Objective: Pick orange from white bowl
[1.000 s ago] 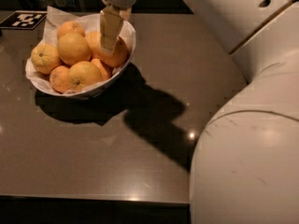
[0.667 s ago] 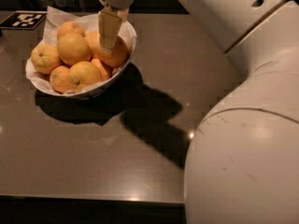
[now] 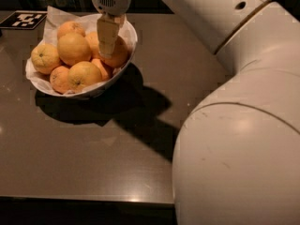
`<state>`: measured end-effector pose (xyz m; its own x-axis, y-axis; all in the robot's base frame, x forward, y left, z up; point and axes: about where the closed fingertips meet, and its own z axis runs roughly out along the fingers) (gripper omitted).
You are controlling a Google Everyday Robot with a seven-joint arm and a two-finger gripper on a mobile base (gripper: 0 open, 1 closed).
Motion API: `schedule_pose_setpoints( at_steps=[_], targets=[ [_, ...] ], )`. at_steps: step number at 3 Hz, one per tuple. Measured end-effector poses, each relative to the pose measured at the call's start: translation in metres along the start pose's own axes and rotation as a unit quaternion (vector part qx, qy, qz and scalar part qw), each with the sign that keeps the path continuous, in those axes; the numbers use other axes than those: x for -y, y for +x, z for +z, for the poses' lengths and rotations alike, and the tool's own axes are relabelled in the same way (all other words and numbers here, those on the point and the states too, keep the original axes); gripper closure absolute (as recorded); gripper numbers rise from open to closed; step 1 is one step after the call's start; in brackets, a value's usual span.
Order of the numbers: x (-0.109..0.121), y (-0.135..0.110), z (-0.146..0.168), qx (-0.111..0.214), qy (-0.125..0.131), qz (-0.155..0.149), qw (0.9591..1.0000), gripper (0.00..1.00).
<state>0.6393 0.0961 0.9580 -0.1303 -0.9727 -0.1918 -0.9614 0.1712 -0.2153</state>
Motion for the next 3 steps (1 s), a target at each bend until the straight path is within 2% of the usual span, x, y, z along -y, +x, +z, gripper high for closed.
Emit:
schedule_pose_setpoints(
  at_steps=[3],
  targets=[
    [0.006,0.009,0.035,-0.029,-0.015,-0.013,0.9994,0.29]
  ],
)
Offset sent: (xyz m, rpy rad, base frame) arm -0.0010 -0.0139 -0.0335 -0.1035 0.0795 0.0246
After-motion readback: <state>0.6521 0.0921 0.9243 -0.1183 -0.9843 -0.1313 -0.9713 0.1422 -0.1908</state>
